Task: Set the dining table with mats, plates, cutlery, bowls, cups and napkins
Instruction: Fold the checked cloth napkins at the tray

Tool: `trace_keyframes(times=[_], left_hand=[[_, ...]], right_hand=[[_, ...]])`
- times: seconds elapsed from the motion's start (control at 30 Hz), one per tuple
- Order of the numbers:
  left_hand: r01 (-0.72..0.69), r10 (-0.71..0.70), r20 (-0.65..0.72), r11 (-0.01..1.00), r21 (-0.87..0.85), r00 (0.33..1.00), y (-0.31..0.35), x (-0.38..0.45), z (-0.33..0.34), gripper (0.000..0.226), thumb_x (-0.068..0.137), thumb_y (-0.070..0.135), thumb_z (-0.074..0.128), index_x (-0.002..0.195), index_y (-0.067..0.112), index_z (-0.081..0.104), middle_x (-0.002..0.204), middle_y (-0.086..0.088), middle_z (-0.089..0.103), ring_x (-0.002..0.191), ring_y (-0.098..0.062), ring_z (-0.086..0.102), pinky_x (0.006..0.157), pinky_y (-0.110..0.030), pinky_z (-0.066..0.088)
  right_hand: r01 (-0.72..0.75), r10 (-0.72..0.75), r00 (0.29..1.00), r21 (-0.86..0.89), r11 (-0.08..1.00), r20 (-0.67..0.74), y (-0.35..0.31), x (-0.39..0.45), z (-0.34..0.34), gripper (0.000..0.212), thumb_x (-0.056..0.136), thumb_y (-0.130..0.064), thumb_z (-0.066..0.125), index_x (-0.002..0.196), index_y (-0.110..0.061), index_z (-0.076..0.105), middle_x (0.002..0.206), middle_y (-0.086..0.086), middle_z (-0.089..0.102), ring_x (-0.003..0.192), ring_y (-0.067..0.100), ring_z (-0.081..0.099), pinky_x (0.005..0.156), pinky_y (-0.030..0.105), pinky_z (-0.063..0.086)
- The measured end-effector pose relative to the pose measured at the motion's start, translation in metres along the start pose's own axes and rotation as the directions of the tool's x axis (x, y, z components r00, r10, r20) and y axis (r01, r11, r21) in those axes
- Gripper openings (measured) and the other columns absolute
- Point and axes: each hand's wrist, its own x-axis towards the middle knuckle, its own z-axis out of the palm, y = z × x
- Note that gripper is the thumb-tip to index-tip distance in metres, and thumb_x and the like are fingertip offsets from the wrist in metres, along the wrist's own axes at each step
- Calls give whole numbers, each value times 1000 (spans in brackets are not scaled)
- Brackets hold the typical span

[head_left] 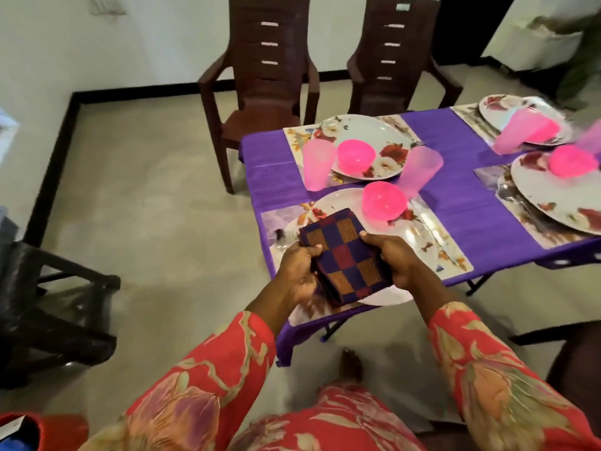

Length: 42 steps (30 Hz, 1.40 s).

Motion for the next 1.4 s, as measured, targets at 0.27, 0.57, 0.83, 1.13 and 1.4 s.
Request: trace_keyframes(times=[0.27, 0.57, 0.83, 1.13, 1.4], left_hand=[[78, -76, -25, 994, 76, 997, -40, 67, 121, 28, 91, -9, 41, 87, 14, 57, 83, -6, 62, 73, -19, 58, 64, -30, 50], [102, -101, -14, 987, 124, 995, -102, 139, 268, 32, 86, -17, 41, 79, 8, 59, 77, -9, 62, 48, -12, 63, 47, -23, 54], [47, 23, -152, 897, 440, 988, -133, 197, 327, 14, 72, 1, 51, 69, 14, 56, 74, -9, 60, 66, -23, 54, 51, -27, 40], [-91, 320, -151, 631, 770, 935, -149, 220, 336, 48, 83, 0, 57, 128, 12, 45, 114, -13, 59, 107, -30, 55, 86, -30, 40], [-237, 335, 112, 360, 903, 936, -154, 223, 327, 52, 87, -1, 56, 136, 10, 43, 110, -2, 22, 102, -20, 37, 95, -14, 36]], right_hand=[[-7, -1, 999, 152, 988, 53, -20, 64, -136, 17, 83, -15, 61, 98, -9, 66, 83, 6, 74, 72, 16, 70, 71, 35, 58], [-22, 33, 997, 171, 985, -62, -40, 123, -294, 22, 76, -17, 67, 95, -7, 64, 76, 7, 73, 66, 19, 69, 58, 36, 58], [41, -18, 976, 103, 994, -217, -40, 180, -356, 5, 86, -8, 64, 82, -10, 65, 64, 0, 71, 59, 17, 66, 54, 32, 58], [191, -422, 870, -613, 766, -256, -23, 212, -363, 24, 89, -24, 57, 109, -12, 67, 88, 9, 62, 82, 21, 56, 70, 27, 40], [284, -664, 740, -846, 451, -105, -4, 212, -346, 52, 84, -29, 31, 118, -8, 65, 96, 24, 53, 83, 40, 54, 72, 43, 49]])
